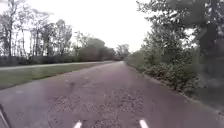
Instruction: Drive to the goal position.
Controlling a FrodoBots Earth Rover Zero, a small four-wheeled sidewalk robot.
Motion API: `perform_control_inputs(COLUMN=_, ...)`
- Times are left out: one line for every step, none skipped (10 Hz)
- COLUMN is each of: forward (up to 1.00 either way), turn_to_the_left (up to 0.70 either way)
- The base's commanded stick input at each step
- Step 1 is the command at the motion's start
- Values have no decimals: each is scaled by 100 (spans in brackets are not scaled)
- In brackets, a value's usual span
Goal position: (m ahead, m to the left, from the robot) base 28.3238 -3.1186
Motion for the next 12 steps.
perform_control_inputs(forward=70, turn_to_the_left=0)
perform_control_inputs(forward=70, turn_to_the_left=0)
perform_control_inputs(forward=70, turn_to_the_left=0)
perform_control_inputs(forward=70, turn_to_the_left=0)
perform_control_inputs(forward=70, turn_to_the_left=0)
perform_control_inputs(forward=70, turn_to_the_left=0)
perform_control_inputs(forward=70, turn_to_the_left=0)
perform_control_inputs(forward=70, turn_to_the_left=0)
perform_control_inputs(forward=70, turn_to_the_left=0)
perform_control_inputs(forward=70, turn_to_the_left=0)
perform_control_inputs(forward=70, turn_to_the_left=0)
perform_control_inputs(forward=70, turn_to_the_left=0)
